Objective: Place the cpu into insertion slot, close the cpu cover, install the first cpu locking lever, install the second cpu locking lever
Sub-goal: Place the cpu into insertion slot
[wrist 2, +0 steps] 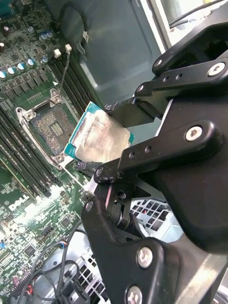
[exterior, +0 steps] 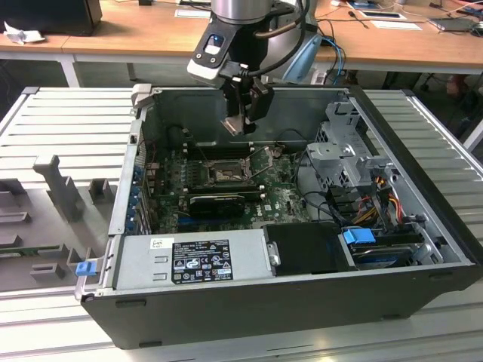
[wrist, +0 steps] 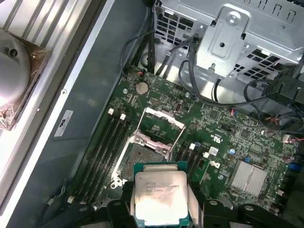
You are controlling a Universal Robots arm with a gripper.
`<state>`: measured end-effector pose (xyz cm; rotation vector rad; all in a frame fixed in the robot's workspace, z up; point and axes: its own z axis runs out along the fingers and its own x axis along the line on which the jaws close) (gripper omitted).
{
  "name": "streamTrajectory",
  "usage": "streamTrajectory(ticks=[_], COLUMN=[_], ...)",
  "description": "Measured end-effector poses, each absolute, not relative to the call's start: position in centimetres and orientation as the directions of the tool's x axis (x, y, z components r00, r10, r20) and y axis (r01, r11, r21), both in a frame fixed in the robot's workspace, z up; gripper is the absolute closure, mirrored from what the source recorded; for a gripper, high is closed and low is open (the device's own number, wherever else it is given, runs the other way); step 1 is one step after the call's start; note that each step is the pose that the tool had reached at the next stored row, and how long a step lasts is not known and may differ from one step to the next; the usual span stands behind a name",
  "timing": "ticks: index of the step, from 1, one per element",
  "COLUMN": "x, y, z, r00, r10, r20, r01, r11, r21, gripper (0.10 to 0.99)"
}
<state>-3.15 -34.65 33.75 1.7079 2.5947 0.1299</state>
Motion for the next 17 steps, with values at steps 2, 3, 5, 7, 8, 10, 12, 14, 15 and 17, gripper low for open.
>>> streamTrajectory(ticks=[2, 3, 5, 7, 8, 10, 12, 14, 15, 17], x=[-3.16, -3.16, -3.16, -3.16, -3.16, -3.16, -3.16, -3.19, -3.22, -3.23], y=[-34.66, -34.66, -34.66, -34.65, -34.66, -34.66, -34.66, -34.65, -34.64, -34.62], z=[33.73, 33.72, 33.70, 33.66, 33.64, 33.62, 33.60, 33.57, 33.54, 33.41], r00=[-0.382, -0.376, -0.361, -0.329, -0.315, -0.299, -0.275, -0.259, -0.255, -0.245], r10=[0.924, 0.927, 0.932, 0.944, 0.949, 0.954, 0.961, 0.966, 0.967, 0.969], r20=[0.019, 0.019, 0.019, 0.019, 0.019, 0.019, 0.019, 0.019, 0.019, 0.018], r01=[0.921, 0.924, 0.929, 0.941, 0.946, 0.951, 0.958, 0.962, 0.964, 0.966], r11=[0.379, 0.373, 0.358, 0.326, 0.313, 0.297, 0.272, 0.257, 0.252, 0.242], r21=[0.088, 0.088, 0.088, 0.088, 0.088, 0.088, 0.088, 0.088, 0.089, 0.090], gripper=[0.557, 0.557, 0.557, 0.557, 0.557, 0.557, 0.557, 0.557, 0.557, 0.557])
